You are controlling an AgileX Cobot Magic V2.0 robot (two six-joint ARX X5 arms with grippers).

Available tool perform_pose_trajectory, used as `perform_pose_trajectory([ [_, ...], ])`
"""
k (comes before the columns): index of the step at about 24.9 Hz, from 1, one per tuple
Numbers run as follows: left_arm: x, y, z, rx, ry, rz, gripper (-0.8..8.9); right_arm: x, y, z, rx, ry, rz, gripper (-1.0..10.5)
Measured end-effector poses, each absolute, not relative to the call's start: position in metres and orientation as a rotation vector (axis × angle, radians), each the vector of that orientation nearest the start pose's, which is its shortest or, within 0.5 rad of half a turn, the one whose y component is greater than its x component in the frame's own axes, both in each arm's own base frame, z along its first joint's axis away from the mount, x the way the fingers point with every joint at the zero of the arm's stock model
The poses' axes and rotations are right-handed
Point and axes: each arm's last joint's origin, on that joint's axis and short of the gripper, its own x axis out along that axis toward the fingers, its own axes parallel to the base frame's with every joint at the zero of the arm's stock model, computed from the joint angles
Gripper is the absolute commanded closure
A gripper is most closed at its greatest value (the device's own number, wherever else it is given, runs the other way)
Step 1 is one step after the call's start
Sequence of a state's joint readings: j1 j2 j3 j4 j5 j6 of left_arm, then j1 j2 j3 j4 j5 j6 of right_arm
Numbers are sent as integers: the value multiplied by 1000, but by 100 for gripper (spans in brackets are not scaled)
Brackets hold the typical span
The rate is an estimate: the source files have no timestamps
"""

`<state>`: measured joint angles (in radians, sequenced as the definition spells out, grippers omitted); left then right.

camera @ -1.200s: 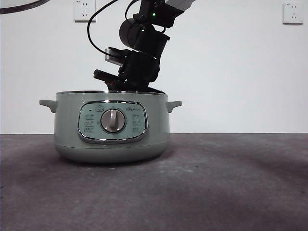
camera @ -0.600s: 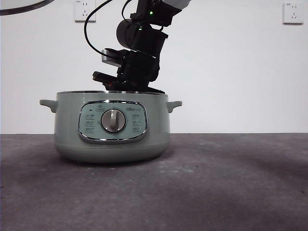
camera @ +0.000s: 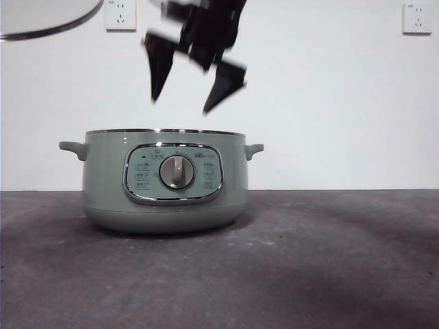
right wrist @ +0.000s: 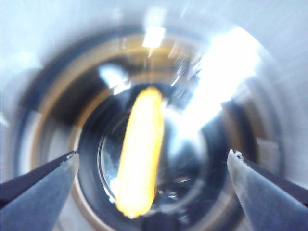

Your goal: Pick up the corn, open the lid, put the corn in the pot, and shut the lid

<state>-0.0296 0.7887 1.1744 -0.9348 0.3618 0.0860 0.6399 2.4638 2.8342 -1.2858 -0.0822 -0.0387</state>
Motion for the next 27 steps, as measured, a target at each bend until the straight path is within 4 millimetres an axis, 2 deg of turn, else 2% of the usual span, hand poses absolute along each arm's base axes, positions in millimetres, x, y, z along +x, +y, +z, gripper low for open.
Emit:
perform_pose_trajectory([
  [3, 137, -15, 388, -6, 525, -410, 821, 370, 278, 393, -242, 730, 635, 410],
  [9, 172, -28, 382, 10, 540, -473, 821, 329, 247, 460, -173, 567, 634, 411],
  [14, 200, -47, 399, 35, 500, -549, 821, 269, 206, 526, -80, 403, 737, 411],
  [20, 233, -65, 414, 49, 479, -600, 821, 209, 168, 570, 1, 279, 935, 412],
  [27, 274, -90, 412, 72, 507, -623, 821, 149, 124, 595, 18, 230, 959, 413],
])
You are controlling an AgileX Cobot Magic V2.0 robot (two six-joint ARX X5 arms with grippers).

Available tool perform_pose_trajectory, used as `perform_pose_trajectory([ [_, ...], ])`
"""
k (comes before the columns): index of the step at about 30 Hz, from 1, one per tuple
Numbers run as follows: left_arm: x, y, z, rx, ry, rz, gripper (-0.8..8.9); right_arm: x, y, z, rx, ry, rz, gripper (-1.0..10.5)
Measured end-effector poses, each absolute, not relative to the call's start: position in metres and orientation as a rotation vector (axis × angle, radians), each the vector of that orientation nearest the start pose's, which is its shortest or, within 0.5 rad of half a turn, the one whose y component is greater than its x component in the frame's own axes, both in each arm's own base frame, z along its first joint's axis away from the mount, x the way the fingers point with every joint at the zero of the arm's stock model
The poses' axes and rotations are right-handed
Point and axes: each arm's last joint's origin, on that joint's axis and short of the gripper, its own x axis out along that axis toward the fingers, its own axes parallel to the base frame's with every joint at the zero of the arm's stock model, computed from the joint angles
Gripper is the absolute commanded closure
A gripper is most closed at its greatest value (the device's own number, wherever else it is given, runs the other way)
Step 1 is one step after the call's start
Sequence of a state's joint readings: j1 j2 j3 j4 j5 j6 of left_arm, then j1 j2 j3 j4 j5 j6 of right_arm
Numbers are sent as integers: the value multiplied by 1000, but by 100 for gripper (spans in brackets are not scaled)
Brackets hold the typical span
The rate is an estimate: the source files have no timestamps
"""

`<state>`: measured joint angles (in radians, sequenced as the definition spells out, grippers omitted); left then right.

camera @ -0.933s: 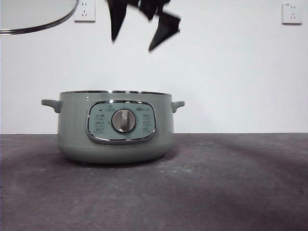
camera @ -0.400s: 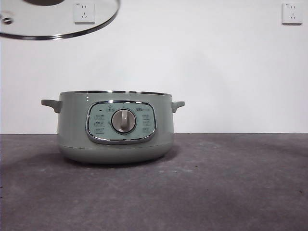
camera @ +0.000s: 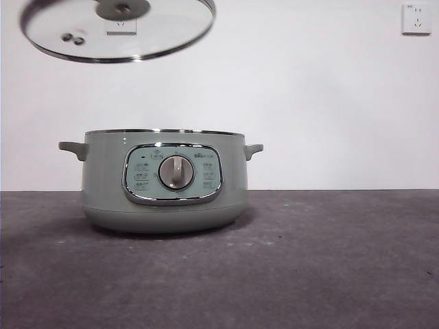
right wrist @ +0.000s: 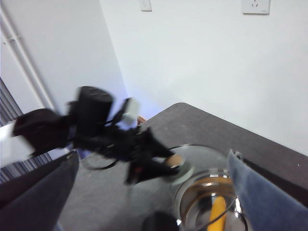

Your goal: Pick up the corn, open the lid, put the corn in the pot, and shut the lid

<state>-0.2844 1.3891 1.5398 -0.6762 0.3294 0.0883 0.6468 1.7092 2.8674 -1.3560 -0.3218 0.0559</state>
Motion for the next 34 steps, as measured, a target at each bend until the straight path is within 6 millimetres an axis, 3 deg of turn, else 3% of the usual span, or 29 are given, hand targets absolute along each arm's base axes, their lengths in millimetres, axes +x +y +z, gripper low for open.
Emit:
perform_pose_trajectory([
  [5, 298, -108, 396, 121, 527, -609, 821, 108, 93, 590, -1, 268, 954, 413],
  [11, 319, -126, 374, 181, 551, -585, 821, 78, 67, 562, -47, 348, 850, 413],
  [23, 346, -145, 341, 219, 591, -567, 821, 49, 38, 511, -99, 446, 671, 413],
  [34, 360, -150, 321, 227, 631, -565, 821, 37, 28, 499, -86, 450, 642, 413],
])
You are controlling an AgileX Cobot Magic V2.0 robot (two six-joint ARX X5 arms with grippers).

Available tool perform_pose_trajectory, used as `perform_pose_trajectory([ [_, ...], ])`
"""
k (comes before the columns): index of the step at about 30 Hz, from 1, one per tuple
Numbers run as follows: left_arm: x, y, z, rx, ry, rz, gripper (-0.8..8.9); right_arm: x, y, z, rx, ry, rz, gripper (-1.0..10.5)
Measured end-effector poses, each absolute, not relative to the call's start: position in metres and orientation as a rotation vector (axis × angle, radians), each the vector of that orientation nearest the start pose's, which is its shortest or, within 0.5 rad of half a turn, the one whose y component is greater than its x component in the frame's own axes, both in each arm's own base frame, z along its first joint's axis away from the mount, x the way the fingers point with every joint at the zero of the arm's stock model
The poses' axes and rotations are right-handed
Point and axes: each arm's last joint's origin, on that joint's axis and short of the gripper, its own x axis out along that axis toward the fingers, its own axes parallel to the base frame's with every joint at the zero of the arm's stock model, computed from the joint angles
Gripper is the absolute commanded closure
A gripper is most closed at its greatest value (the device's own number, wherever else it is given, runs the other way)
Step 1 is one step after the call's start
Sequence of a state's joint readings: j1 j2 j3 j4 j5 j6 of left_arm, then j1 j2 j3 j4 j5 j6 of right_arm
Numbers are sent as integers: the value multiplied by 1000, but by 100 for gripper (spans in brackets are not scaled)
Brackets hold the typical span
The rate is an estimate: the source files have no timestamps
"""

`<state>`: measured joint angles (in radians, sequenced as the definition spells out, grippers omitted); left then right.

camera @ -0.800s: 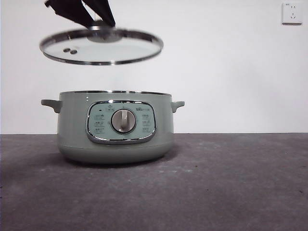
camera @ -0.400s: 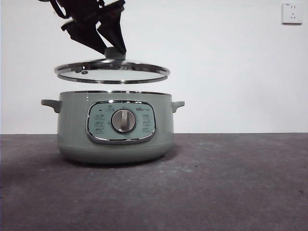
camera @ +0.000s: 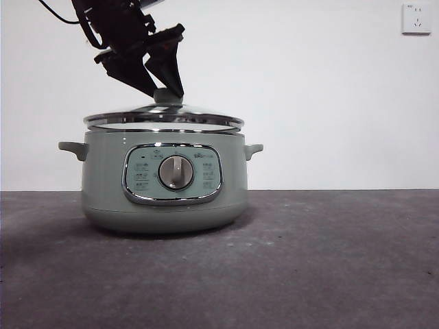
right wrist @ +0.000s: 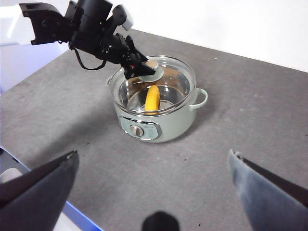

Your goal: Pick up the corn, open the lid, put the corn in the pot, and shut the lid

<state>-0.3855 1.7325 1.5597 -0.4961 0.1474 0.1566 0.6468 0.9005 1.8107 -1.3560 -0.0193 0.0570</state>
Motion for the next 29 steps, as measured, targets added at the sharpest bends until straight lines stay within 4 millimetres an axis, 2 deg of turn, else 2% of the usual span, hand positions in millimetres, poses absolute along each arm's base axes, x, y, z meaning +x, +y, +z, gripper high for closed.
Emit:
perform_pose_trajectory([
  [5, 364, -152, 313, 234, 649, -565, 821, 37, 28, 499, -91, 447, 618, 413],
  [21, 365, -154, 313, 244, 660, -558, 799, 37, 27, 499, -94, 445, 605, 413],
  [22, 365, -154, 313, 244, 660, -557, 763, 37, 27, 499, -93, 445, 605, 413],
  [26, 365, -153, 313, 242, 660, -556, 485, 37, 27, 499, -94, 445, 605, 413],
  [29, 365, -153, 313, 242, 660, -555, 430, 37, 27, 499, -94, 445, 605, 413],
])
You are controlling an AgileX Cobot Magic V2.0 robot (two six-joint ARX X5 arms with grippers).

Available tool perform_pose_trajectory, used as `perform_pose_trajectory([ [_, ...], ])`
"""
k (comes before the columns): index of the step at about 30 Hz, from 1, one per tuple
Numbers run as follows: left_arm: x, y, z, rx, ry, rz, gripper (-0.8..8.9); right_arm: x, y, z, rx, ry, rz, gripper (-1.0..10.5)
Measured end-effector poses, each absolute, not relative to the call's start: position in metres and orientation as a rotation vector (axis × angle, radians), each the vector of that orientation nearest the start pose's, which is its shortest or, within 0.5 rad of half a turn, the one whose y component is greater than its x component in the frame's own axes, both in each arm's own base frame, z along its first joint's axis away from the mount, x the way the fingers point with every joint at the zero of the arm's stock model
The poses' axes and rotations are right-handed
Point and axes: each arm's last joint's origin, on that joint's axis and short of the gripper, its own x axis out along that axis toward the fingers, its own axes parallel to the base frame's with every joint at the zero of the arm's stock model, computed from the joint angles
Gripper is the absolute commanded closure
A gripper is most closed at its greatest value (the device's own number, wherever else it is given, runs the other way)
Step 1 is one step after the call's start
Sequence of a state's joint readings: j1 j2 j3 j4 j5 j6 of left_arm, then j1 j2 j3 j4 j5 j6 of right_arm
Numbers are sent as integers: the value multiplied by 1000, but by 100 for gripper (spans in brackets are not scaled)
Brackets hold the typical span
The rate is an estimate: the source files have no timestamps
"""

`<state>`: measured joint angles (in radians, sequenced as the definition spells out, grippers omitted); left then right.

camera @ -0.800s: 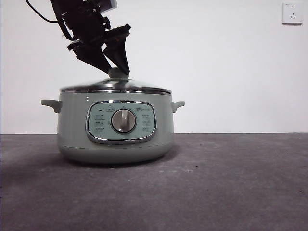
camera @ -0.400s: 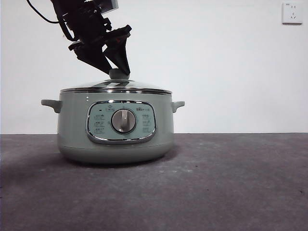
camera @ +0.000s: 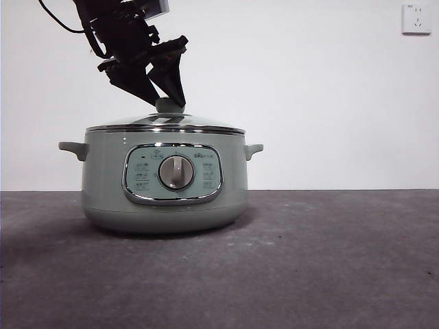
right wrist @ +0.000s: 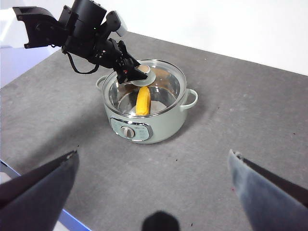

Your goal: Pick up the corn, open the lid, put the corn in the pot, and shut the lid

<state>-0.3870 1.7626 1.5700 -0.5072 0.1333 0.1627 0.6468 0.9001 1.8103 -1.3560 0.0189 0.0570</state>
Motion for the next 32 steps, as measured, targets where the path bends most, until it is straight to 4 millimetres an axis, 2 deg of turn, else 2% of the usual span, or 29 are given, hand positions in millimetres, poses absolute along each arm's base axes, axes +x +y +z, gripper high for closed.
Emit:
perform_pose_trajectory([
  [6, 366, -149, 316, 230, 655, -543, 420, 37, 27, 499, -94, 445, 605, 413],
  [8, 364, -147, 320, 221, 648, -536, 352, 37, 27, 499, -94, 445, 605, 413],
  [11, 357, -143, 331, 209, 628, -534, 336, 37, 27, 499, -94, 445, 605, 413],
  [15, 336, -136, 354, 189, 610, -554, 337, 37, 27, 499, -95, 445, 605, 413],
  [20, 296, -122, 389, 157, 592, -594, 337, 37, 27, 499, -100, 443, 606, 413],
  [23, 266, -111, 414, 136, 540, -610, 338, 38, 27, 499, -118, 438, 586, 413],
  [28, 203, -87, 450, 94, 461, -621, 342, 42, 29, 499, -151, 439, 551, 413],
  [32, 157, -69, 462, 85, 460, -624, 342, 51, 35, 498, -177, 459, 553, 412],
])
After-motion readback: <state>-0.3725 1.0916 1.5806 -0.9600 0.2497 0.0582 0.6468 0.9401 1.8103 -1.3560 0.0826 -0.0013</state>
